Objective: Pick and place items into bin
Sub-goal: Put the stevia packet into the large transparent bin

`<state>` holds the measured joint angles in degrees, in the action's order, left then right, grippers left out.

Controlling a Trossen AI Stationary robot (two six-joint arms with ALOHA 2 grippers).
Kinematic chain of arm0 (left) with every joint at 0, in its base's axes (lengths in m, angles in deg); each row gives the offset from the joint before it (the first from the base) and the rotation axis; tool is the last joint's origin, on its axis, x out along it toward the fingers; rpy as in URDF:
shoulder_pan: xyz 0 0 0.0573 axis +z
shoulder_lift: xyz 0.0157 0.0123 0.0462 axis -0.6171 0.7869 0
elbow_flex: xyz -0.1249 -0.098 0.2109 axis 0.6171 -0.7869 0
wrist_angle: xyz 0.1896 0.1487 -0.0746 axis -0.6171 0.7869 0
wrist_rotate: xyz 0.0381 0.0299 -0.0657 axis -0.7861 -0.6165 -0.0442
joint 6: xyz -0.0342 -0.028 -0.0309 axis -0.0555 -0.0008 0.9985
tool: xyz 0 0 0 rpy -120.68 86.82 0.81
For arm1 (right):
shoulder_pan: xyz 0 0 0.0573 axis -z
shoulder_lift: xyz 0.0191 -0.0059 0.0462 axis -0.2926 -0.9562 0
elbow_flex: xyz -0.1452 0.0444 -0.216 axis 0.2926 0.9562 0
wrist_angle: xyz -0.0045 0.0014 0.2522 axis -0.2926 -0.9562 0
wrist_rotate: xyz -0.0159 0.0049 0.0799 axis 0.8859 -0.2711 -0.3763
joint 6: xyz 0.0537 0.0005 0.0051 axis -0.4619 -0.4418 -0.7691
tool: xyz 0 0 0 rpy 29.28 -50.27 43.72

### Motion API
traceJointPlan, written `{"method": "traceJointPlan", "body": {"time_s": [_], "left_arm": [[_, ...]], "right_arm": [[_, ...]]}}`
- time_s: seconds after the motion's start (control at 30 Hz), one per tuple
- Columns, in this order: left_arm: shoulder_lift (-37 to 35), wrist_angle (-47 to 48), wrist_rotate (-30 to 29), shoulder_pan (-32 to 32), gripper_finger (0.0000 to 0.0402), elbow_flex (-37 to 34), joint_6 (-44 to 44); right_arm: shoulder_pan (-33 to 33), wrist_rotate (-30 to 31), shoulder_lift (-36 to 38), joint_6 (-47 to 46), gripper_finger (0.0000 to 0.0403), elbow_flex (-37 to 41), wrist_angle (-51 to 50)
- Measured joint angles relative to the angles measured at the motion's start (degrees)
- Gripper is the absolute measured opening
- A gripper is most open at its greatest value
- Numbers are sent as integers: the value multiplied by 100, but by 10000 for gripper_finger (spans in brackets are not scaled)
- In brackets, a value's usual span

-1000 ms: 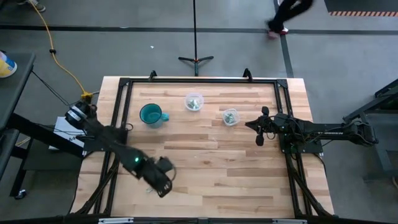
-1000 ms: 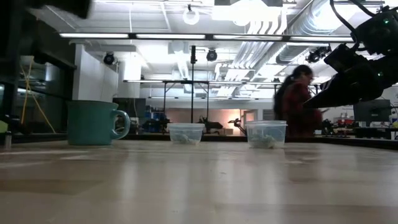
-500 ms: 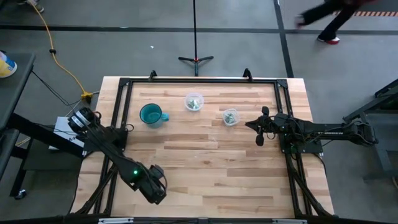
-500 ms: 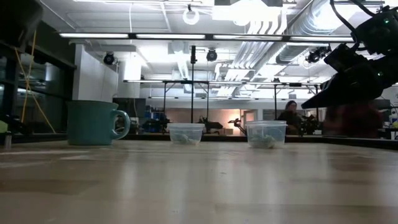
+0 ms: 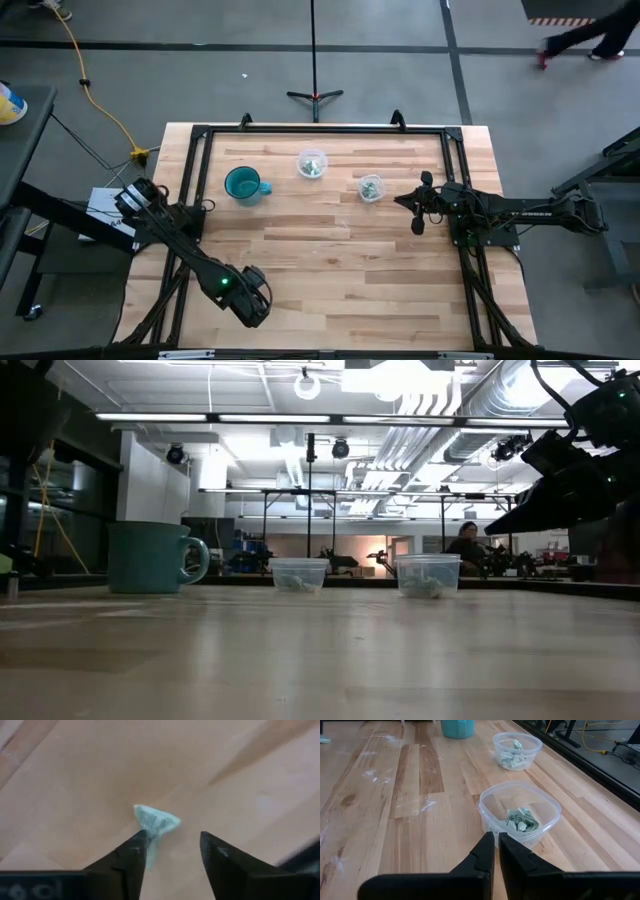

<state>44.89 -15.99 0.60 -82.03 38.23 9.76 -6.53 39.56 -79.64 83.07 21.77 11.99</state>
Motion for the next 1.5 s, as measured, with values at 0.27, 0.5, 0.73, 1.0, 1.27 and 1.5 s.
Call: {"method": "traceJointPlan", "body": {"time_s": [0.27, 0.5, 0.73, 1.0, 1.27, 1.5], "left_arm": [[506, -34, 292, 4, 223, 22, -13], [565, 25, 319, 4, 169, 11, -333], [512, 28, 119, 180, 27, 5, -1250], [62, -685, -2762, 1176, 47, -17, -4200], [-165, -1961, -3370, 3468, 33, -11, -7932], [-104, -3403, -1389, 5514, 22, -11, -10227]], "right_arm": [[-1, -4, 0, 6, 16, 0, -15], [0, -4, 0, 13, 17, 0, -17], [0, -4, 0, 13, 16, 0, -22], [-2, -4, 1, 37, 17, 0, -21], [-1, -4, 0, 37, 16, 0, -21], [0, -4, 0, 41, 16, 0, -20]]}}
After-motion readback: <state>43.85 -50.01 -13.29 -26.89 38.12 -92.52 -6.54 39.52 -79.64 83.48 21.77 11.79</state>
